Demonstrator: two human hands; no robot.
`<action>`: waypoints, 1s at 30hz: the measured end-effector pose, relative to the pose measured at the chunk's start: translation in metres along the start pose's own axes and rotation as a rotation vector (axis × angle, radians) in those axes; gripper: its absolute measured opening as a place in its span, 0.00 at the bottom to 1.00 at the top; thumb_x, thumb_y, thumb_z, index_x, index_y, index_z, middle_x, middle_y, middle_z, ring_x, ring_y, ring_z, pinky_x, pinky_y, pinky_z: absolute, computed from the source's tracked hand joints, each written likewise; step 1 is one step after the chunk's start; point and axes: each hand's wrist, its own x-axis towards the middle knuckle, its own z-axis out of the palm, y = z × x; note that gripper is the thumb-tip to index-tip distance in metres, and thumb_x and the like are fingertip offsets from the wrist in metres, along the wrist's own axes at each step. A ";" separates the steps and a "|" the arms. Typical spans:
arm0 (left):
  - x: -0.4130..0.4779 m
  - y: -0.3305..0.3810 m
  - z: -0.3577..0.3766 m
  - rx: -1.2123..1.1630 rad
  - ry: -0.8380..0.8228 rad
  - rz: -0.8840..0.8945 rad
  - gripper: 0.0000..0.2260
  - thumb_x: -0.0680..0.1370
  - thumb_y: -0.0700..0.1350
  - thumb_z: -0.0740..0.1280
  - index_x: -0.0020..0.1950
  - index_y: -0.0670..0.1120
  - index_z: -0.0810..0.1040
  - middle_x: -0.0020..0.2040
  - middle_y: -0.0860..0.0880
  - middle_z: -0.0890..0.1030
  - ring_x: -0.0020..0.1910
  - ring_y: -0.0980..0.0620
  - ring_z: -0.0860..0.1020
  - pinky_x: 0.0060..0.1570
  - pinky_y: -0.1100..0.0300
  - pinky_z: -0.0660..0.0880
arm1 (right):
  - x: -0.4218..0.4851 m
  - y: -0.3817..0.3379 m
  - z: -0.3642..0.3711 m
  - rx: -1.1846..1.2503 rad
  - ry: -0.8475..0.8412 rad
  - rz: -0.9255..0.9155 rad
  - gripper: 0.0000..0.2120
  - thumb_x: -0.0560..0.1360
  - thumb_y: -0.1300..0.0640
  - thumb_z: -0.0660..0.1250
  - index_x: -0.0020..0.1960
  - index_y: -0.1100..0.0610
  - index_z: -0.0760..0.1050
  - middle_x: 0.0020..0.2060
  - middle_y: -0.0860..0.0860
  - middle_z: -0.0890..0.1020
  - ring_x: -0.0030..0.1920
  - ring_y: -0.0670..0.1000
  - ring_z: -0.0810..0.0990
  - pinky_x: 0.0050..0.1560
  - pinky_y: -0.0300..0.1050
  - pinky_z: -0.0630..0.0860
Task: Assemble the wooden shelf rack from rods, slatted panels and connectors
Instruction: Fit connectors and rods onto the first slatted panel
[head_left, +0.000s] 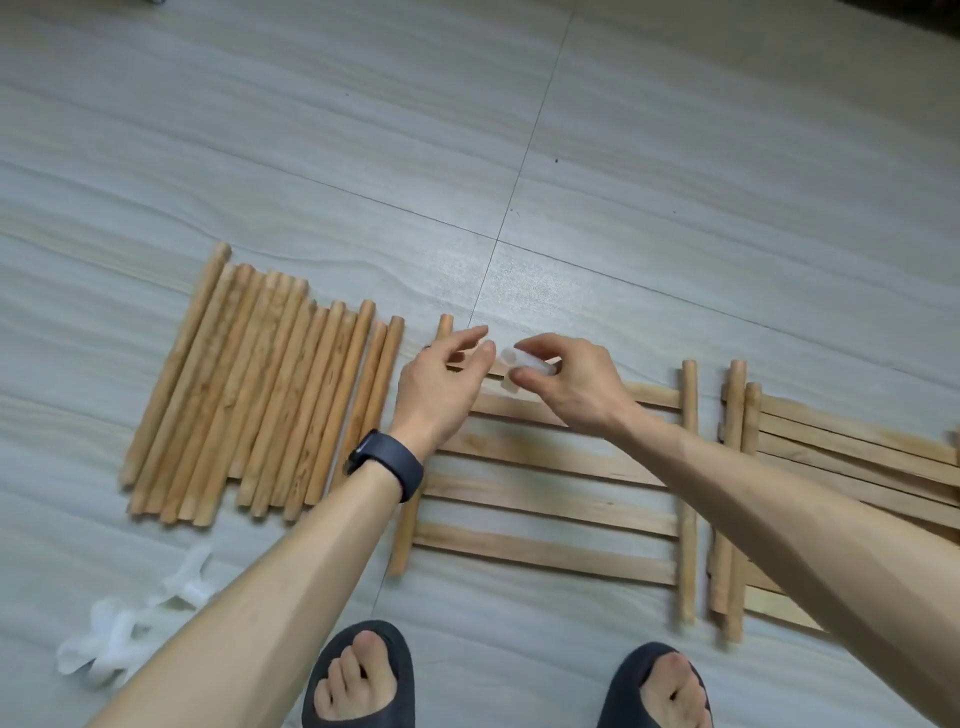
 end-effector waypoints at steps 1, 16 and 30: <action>0.000 -0.010 0.000 0.160 0.058 0.040 0.19 0.81 0.56 0.66 0.71 0.56 0.75 0.71 0.53 0.76 0.70 0.56 0.72 0.69 0.59 0.67 | 0.010 -0.002 -0.001 0.010 -0.006 0.010 0.17 0.77 0.53 0.73 0.65 0.52 0.80 0.60 0.48 0.84 0.58 0.49 0.81 0.64 0.44 0.75; -0.016 -0.092 0.023 0.853 0.107 0.228 0.32 0.81 0.60 0.58 0.82 0.47 0.58 0.83 0.42 0.51 0.81 0.45 0.52 0.79 0.46 0.53 | 0.112 -0.033 0.039 0.245 -0.055 0.019 0.13 0.80 0.60 0.69 0.63 0.57 0.82 0.48 0.46 0.84 0.45 0.42 0.81 0.47 0.38 0.75; -0.015 -0.092 0.026 0.829 0.149 0.231 0.33 0.78 0.59 0.58 0.81 0.47 0.61 0.82 0.41 0.55 0.81 0.44 0.55 0.78 0.47 0.53 | 0.127 -0.031 0.031 -0.149 -0.177 -0.077 0.13 0.79 0.50 0.71 0.63 0.44 0.83 0.34 0.31 0.78 0.40 0.37 0.75 0.43 0.29 0.67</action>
